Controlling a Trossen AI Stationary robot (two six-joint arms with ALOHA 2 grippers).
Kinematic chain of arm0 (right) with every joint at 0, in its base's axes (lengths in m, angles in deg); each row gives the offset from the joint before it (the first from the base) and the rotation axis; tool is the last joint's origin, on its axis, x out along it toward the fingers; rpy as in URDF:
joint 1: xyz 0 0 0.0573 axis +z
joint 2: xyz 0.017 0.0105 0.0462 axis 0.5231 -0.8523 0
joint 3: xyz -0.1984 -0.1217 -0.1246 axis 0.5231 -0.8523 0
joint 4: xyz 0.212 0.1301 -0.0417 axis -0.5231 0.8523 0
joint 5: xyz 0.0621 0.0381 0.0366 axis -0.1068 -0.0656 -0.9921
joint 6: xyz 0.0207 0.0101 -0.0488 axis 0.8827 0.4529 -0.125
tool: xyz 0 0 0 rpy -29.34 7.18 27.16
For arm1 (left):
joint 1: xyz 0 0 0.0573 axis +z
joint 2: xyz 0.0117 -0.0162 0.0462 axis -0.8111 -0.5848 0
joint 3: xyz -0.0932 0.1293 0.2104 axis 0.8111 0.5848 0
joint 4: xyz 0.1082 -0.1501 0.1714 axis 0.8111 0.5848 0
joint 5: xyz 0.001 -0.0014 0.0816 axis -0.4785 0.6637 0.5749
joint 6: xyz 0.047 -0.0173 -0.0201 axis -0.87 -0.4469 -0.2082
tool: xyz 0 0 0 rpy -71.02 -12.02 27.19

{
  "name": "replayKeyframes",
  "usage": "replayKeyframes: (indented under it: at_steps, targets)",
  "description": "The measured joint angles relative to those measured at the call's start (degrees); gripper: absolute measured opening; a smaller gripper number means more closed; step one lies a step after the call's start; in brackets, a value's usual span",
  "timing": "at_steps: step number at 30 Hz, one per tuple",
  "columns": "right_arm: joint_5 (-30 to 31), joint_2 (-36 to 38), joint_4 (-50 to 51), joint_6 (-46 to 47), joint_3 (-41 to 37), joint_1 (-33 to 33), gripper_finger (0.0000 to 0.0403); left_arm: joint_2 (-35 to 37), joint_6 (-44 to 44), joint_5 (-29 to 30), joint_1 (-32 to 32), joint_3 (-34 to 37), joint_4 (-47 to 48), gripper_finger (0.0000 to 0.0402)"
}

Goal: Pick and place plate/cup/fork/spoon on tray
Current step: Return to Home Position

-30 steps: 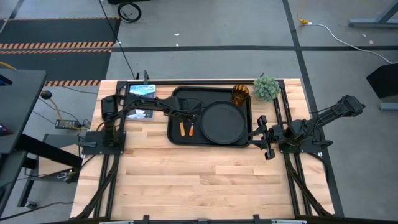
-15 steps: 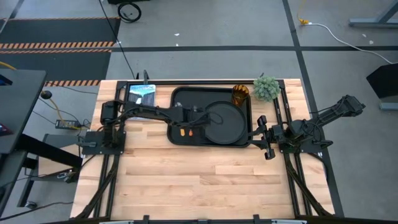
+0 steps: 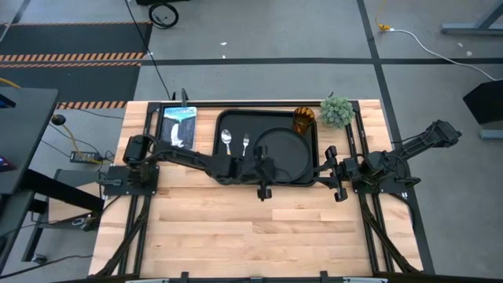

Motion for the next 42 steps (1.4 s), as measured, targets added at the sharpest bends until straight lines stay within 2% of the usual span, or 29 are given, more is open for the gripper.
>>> replayKeyframes:
  at_steps: [3,7,10,13,16,23,30,42]
  targets:
    - [0.0,0.0,0.1,0.0,0.0,0.0,0.0132,0.6,0.2,3.0,-0.5,-0.9,-2.4,0.0141]
    - [0.0,0.0,0.0,0.0,0.0,0.0,0.0132,0.3,2.6,2.3,-0.6,-1.2,-4.0,0.0142]
    - [0.0,0.0,0.0,0.0,0.0,0.0,0.0132,0.4,8.0,2.1,-0.3,-1.1,-4.1,0.0142]
    - [0.0,0.0,0.0,0.0,0.0,0.0,0.0132,0.6,11.9,6.1,-0.7,0.9,-2.8,0.0142]
    - [0.0,0.0,0.0,0.0,0.0,0.0,0.0132,3.0,11.1,9.6,-2.6,5.7,-4.2,0.0142]
    - [0.0,0.0,0.0,0.0,0.0,0.0,0.0132,15.4,8.6,9.2,-6.9,24.6,-15.5,0.0142]
    - [0.0,0.0,0.0,0.0,0.0,0.0,0.0132,28.9,6.5,3.9,-8.7,42.7,-28.1,0.0142]
    - [0.0,-0.1,0.0,0.0,0.0,0.0,0.0132,50.6,6.6,1.5,-8.0,63.4,-33.7,0.0142]
